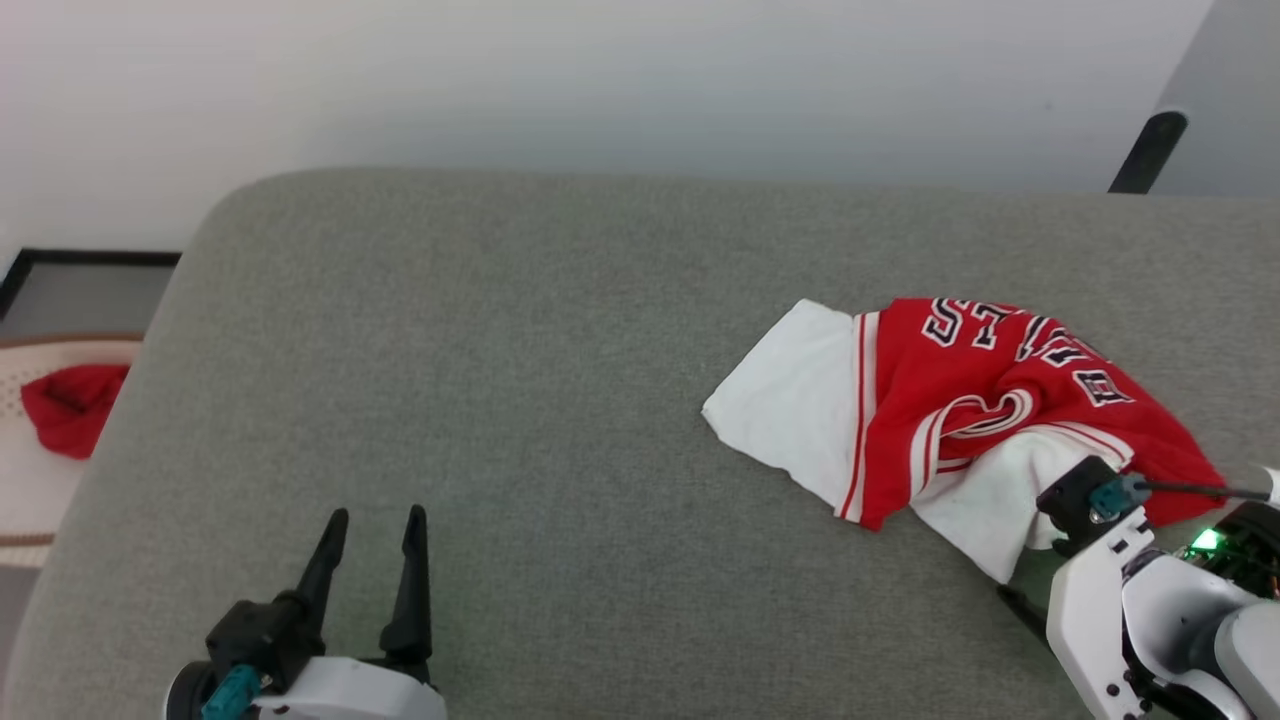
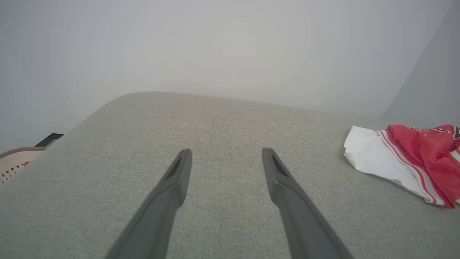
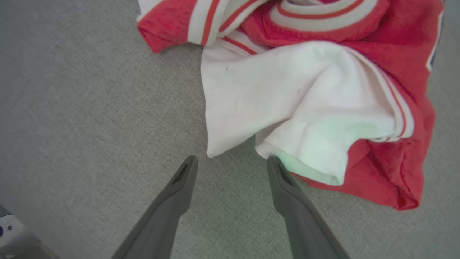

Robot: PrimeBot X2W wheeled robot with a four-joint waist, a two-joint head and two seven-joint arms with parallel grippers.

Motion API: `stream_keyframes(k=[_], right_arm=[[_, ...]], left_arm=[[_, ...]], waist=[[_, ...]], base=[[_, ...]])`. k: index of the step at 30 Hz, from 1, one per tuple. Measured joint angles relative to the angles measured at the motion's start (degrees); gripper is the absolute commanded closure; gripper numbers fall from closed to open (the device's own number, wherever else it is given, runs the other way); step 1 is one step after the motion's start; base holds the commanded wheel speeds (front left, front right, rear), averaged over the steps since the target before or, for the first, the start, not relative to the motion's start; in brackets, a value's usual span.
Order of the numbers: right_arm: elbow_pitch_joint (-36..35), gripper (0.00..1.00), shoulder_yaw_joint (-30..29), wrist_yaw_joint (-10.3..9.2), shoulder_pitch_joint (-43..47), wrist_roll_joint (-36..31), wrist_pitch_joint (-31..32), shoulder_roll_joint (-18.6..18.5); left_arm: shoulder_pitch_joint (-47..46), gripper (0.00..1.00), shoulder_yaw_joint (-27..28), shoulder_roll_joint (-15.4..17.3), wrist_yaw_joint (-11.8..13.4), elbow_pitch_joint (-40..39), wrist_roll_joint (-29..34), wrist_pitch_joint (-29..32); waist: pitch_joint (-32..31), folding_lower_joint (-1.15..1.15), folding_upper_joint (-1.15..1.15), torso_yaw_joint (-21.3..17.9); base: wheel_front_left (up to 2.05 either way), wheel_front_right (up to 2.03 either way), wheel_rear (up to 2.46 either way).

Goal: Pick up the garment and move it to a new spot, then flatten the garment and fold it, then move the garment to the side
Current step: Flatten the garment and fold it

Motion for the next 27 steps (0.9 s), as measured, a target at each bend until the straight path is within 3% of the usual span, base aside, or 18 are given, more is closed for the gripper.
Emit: stream_keyframes(k=[11,12,13,14,15,21,27], right_arm=[[0.55,0.0,0.75,0.0,-3.66,-0.92,4.09,0.9],[0.58,0.05,0.76,0.0,-3.93,-1.22,4.09,0.9],[0.62,0.5,0.77,0.0,-4.11,-1.25,4.1,0.92],[0.59,0.7,0.82,0.0,-4.23,-1.3,4.1,0.97],[0.55,1.0,0.9,0.0,-4.33,-1.43,4.09,1.0],[0.31,1.0,0.96,0.0,-4.67,-1.42,2.99,1.92],[-2.48,1.0,-3.53,0.0,-3.52,-1.66,-0.04,2.45]], left_arm=[[-3.35,0.0,-0.3,-1.4,-0.2,0.34,0.0,0.0],[-3.63,0.0,-0.33,-1.46,-0.27,0.4,0.0,0.0],[-3.82,0.0,-0.36,-1.53,-0.27,0.49,0.0,0.0],[-3.92,0.0,-0.36,-1.58,-0.27,0.6,0.0,0.0],[-4.11,0.0,-0.35,-1.63,-0.27,0.78,0.0,0.0],[-4.49,0.0,-0.56,-1.76,-0.33,1.37,-0.03,0.0],[-4.33,0.0,-0.02,-1.82,-0.34,1.33,-0.09,0.0]], waist=[[5.39,0.0,0.0,2.17],[5.79,0.0,0.0,2.31],[6.16,0.0,0.0,2.44],[6.47,0.0,0.0,2.54],[6.73,0.0,0.0,2.62],[6.74,0.0,0.0,2.14],[5.93,0.0,0.0,0.57]], base=[[0.0,0.0,0.0],[0.0,0.0,0.0],[0.0,0.0,0.0],[0.0,0.0,0.0],[0.0,0.0,0.0],[0.0,0.0,0.0],[0.0,0.0,0.0]])
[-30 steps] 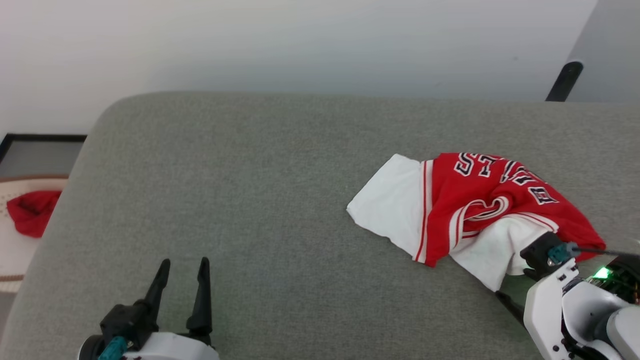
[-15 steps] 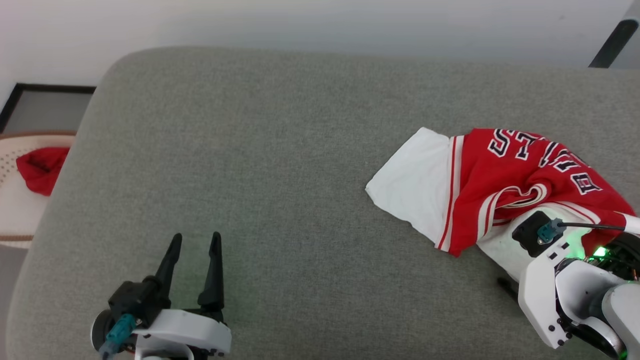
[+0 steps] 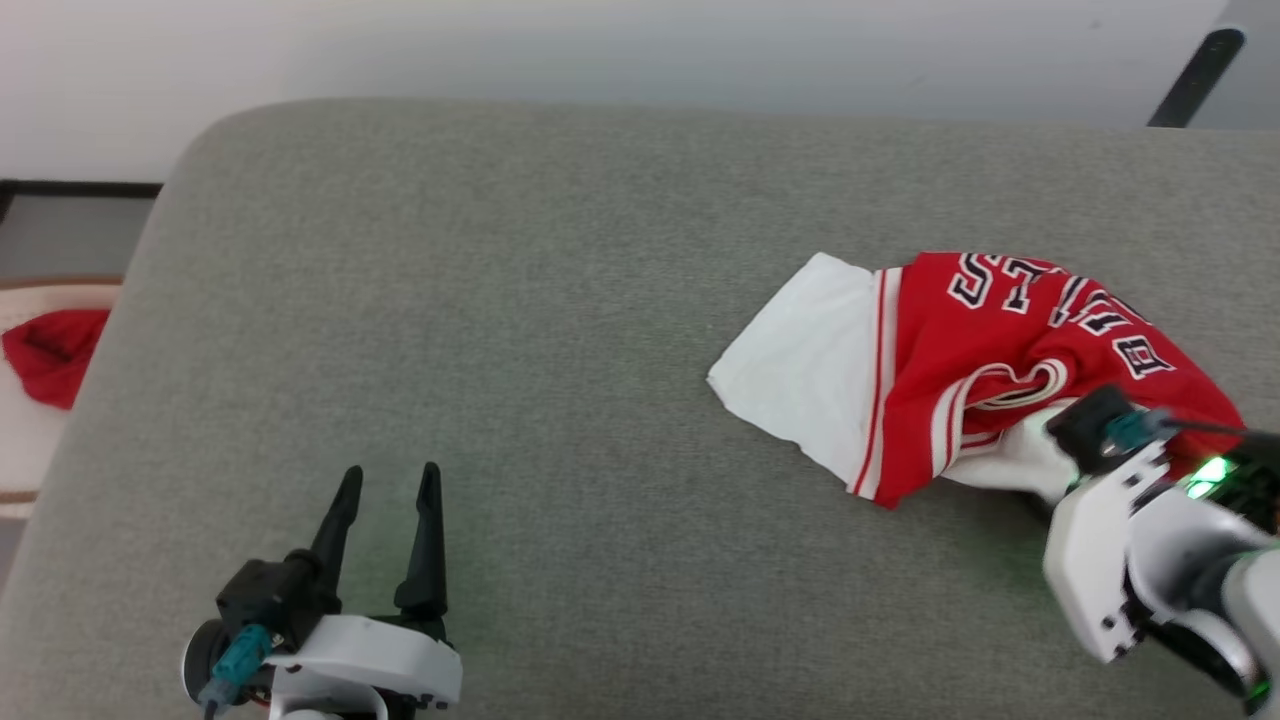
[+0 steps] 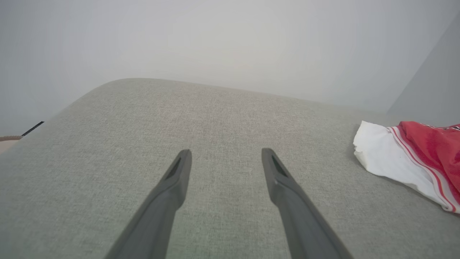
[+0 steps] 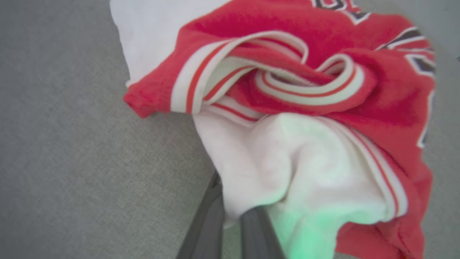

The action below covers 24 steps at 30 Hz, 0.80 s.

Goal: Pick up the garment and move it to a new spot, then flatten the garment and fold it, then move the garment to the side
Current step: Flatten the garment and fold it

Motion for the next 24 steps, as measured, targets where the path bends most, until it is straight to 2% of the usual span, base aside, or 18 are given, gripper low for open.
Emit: stream_keyframes(k=[5,10,13,18,24], right_arm=[[-3.72,1.0,-8.14,0.0,1.09,0.86,-1.75,1.01],[-5.7,1.0,-19.08,0.0,1.16,3.35,-2.63,4.44],[-4.33,1.0,-25.92,0.0,0.69,3.38,-4.03,6.38],[3.27,1.0,-38.64,0.0,-2.85,2.86,-8.27,12.06],[18.86,1.0,-53.39,-0.01,-10.27,-1.1,-15.75,18.35]], left_arm=[[0.41,0.0,0.25,0.21,0.01,-0.25,0.01,0.0],[0.62,0.0,0.07,0.64,0.0,-0.41,0.01,0.0],[0.31,0.0,-0.42,0.94,0.0,-0.37,0.01,0.0],[-0.63,0.0,-0.73,1.32,0.0,-0.44,-0.09,0.0],[-1.35,0.0,-1.34,1.77,0.0,-0.33,-0.35,0.0]], waist=[[-0.52,0.0,0.0,-2.08],[-0.81,0.0,0.0,-4.51],[-0.81,0.0,0.0,-5.88],[-0.12,0.0,0.0,-7.33],[1.51,0.0,0.0,-7.95]], base=[[0.0,0.0,0.0],[0.0,0.0,0.0],[0.0,0.0,0.0],[0.0,0.0,0.0],[0.0,0.0,0.0]])
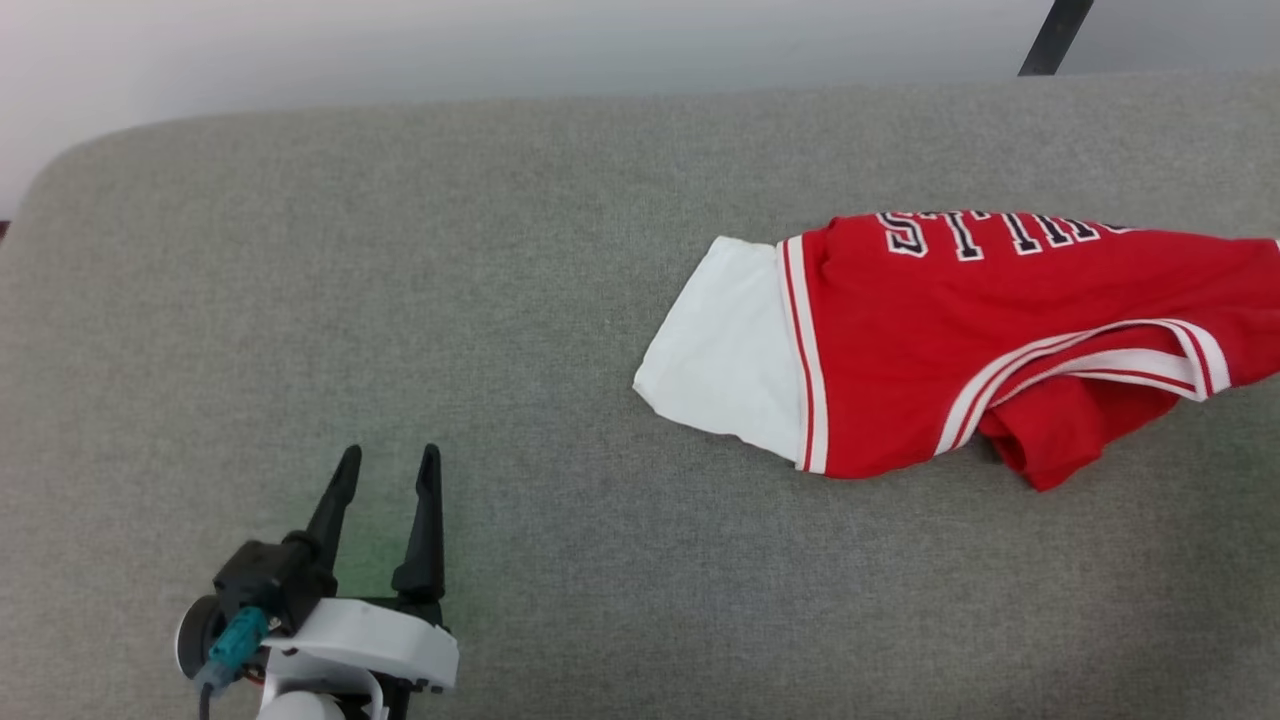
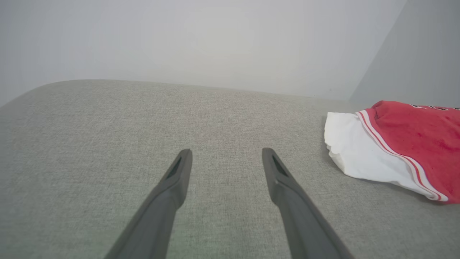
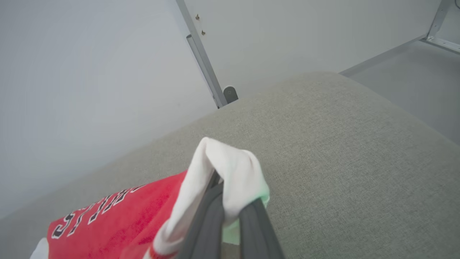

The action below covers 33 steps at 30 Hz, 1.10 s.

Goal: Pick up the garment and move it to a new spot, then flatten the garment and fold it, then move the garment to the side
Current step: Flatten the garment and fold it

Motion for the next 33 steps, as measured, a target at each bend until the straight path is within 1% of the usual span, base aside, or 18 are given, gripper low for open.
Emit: stream_keyframes(k=[3,4,5,6,7,10,14,16,21,24,29,33], right_arm=[[6.37,1.0,-4.66,0.0,-3.22,-3.09,-3.59,0.76],[8.04,0.8,-5.63,0.01,-4.16,-4.41,-4.8,0.71],[9.42,0.51,-6.56,0.01,-4.96,-5.59,-6.23,0.65],[10.66,0.51,-7.4,0.01,-5.76,-6.48,-7.73,0.57],[11.73,0.0,-7.79,0.0,-6.44,-7.22,-8.68,0.38],[13.73,0.0,-8.16,0.01,-7.69,-8.64,-11.26,0.1],[14.58,0.0,-6.91,0.01,-7.51,-9.87,-13.45,-1.63],[14.58,0.0,-5.25,0.01,-6.94,-9.99,-13.51,-2.33],[13.52,0.0,-0.27,0.0,-3.64,-8.79,-13.66,-2.66],[11.51,0.0,4.01,0.01,-1.15,-8.0,-13.61,-2.55],[4.92,0.0,14.7,0.02,5.29,-7.42,-16.53,-2.68],[-0.71,0.0,21.52,0.01,10.93,-6.66,-19.45,-2.33]], left_arm=[[-0.37,0.0,-0.48,0.22,0.0,0.1,-0.2,0.0],[-0.55,0.0,-0.62,0.27,0.0,0.11,-0.25,0.0],[-0.75,0.0,-0.79,0.35,0.0,0.14,-0.32,0.0],[-0.92,0.0,-0.83,0.46,0.0,0.12,-0.35,0.0],[-1.04,0.0,-0.85,0.56,0.0,0.16,-0.36,0.01],[-1.05,0.0,-0.77,0.7,0.0,0.19,-0.43,0.0],[-1.02,0.0,-0.6,0.77,0.0,0.3,-0.43,0.0],[-1.01,0.0,-0.57,0.77,0.0,0.45,-0.43,0.0],[-1.03,0.0,-0.77,1.03,0.0,0.64,-0.43,0.0],[-1.04,0.0,-1.3,1.48,0.0,0.97,-0.43,0.0],[-1.68,0.0,-2.67,3.27,0.0,1.19,-1.38,0.0],[-4.39,0.0,-4.94,6.79,0.0,1.01,-2.49,0.0]], waist=[[0.79,0.0,0.0,0.11],[1.04,0.0,0.0,0.21],[1.25,0.0,0.0,0.34],[1.47,0.0,0.0,0.48],[1.64,0.0,0.0,0.63],[2.02,0.0,0.0,0.96],[1.95,0.0,0.0,0.88],[1.76,0.0,0.0,0.69],[1.1,0.0,0.0,-0.15],[0.53,0.0,0.0,-0.75],[-0.97,0.0,0.0,-1.67],[-2.51,0.0,0.0,-2.41]], base=[[0.0,0.0,0.0],[0.0,0.0,0.0],[0.0,0.0,0.0],[0.0,0.0,0.0],[0.0,0.0,0.0],[0.0,0.0,0.0],[0.0,0.0,0.0],[0.0,0.0,0.0],[0.0,0.0,0.0],[0.0,0.0,0.0],[0.0,0.0,0.0],[0.0,0.0,0.0]])
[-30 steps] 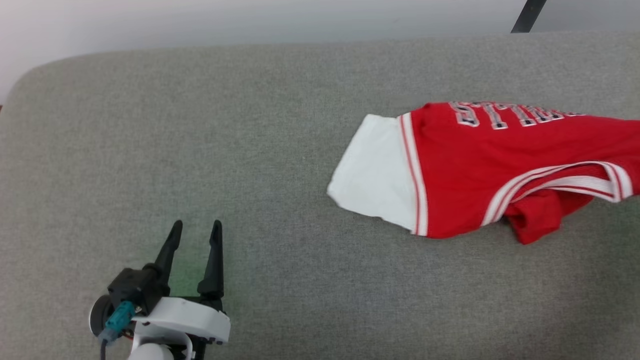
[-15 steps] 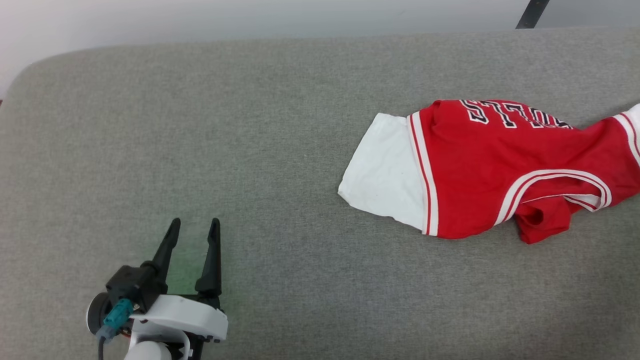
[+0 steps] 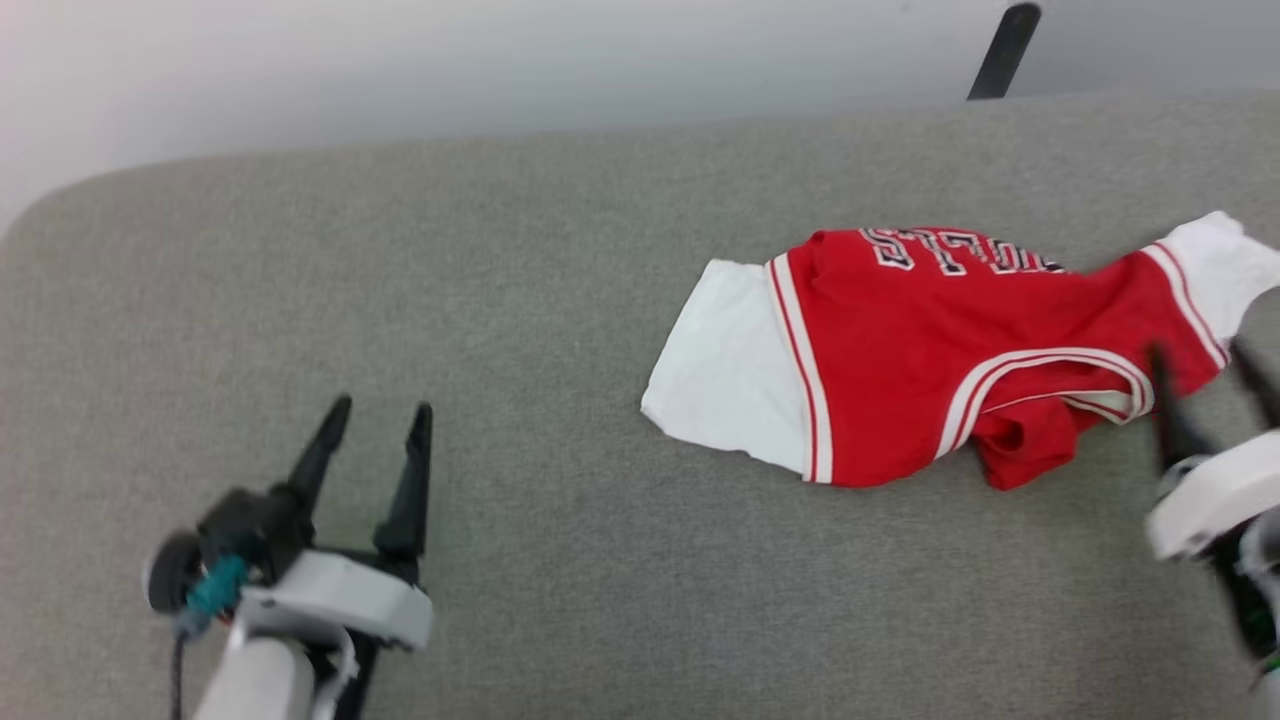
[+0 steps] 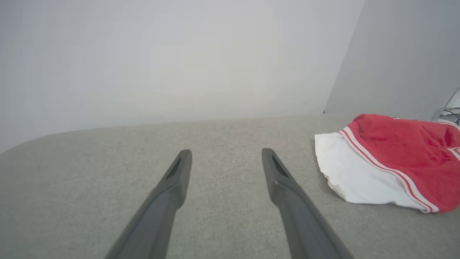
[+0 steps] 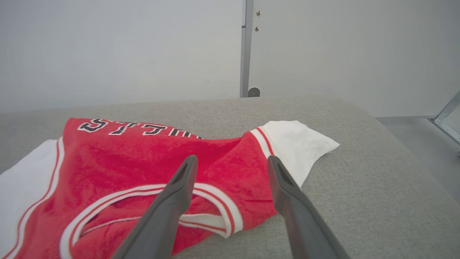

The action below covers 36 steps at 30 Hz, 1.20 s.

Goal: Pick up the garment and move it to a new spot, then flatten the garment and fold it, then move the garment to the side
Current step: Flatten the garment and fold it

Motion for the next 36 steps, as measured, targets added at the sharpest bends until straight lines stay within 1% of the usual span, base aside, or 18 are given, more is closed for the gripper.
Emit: stream_keyframes(k=[3,6,9,10,13,16,20,23,25,26,28,33,36], right_arm=[[-4.35,0.0,4.02,0.0,3.38,0.1,-1.77,0.9],[-8.5,0.0,6.13,0.0,6.82,0.21,-3.21,2.04],[-12.48,0.0,7.28,0.0,10.2,-0.11,-4.09,3.34],[-13.73,0.0,7.4,0.0,11.33,-0.37,-4.14,3.82],[-17.08,0.0,7.03,0.0,14.77,-1.42,-4.12,5.3],[-19.84,0.0,6.11,0.0,17.37,-2.43,-3.5,6.59],[-22.69,0.0,4.88,0.0,19.15,-3.31,-2.61,8.06],[-24.02,0.0,4.75,0.0,19.19,-3.55,-2.47,8.91],[-24.36,0.0,4.85,0.0,19.13,-3.7,-2.48,9.36],[-24.44,0.0,4.88,0.0,19.01,-3.7,-2.52,9.48],[-24.47,0.0,4.95,0.0,18.73,-3.72,-2.63,9.76],[-24.12,0.0,5.38,0.0,17.63,-3.72,-3.74,10.46],[-23.49,0.0,6.0,0.0,17.01,-3.66,-4.41,10.99]], left_arm=[[-3.38,0.0,-3.49,4.16,0.0,0.82,-1.13,0.27],[-8.4,0.0,-7.98,8.1,-0.03,1.2,-2.92,4.21],[-13.79,0.0,-13.1,11.65,-0.09,1.3,-6.12,10.79],[-15.55,0.0,-14.68,12.33,-0.09,1.52,-7.57,13.12],[-20.56,0.0,-21.38,14.44,-0.15,2.14,-14.1,22.38],[-25.31,0.0,-30.69,18.03,-0.13,0.89,-19.86,31.41],[-31.47,0.0,-47.97,22.26,-0.16,-4.63,-31.44,42.46],[-37.62,0.0,-57.56,26.24,-0.14,-5.78,-33.82,44.97],[-41.29,0.0,-62.82,26.88,-0.14,-5.25,-34.94,44.42],[-42.69,0.0,-64.97,26.61,-0.14,-4.81,-35.54,43.88],[-44.87,0.0,-67.27,26.11,-0.15,-3.53,-36.89,42.9],[-48.21,0.0,-68.64,24.71,-0.14,0.54,-36.44,40.86],[-47.31,0.0,-68.73,24.07,-0.15,1.42,-34.72,42.47]], waist=[[-1.21,0.0,0.0,-0.74],[-2.52,0.0,0.0,-1.54],[-3.54,0.0,0.0,-2.63],[-3.8,0.0,0.0,-3.06],[-4.37,0.0,0.0,-4.43],[-4.63,0.0,0.0,-5.92],[-4.48,0.0,0.0,-8.05],[-3.84,0.0,0.0,-9.56],[-3.16,0.0,0.0,-10.51],[-2.75,0.0,0.0,-10.95],[-1.87,0.0,0.0,-11.8],[0.47,0.0,0.0,-13.74],[1.75,0.0,0.0,-14.96]], base=[[0.0,0.0,0.0],[0.0,0.0,0.0],[0.0,0.0,0.0],[0.0,0.0,0.0],[0.0,0.0,0.0],[0.0,0.0,0.0],[0.0,0.0,0.0],[0.0,0.0,0.0],[0.0,0.0,0.0],[0.0,0.0,0.0],[0.0,0.0,0.0],[0.0,0.0,0.0],[0.0,0.0,0.0]])
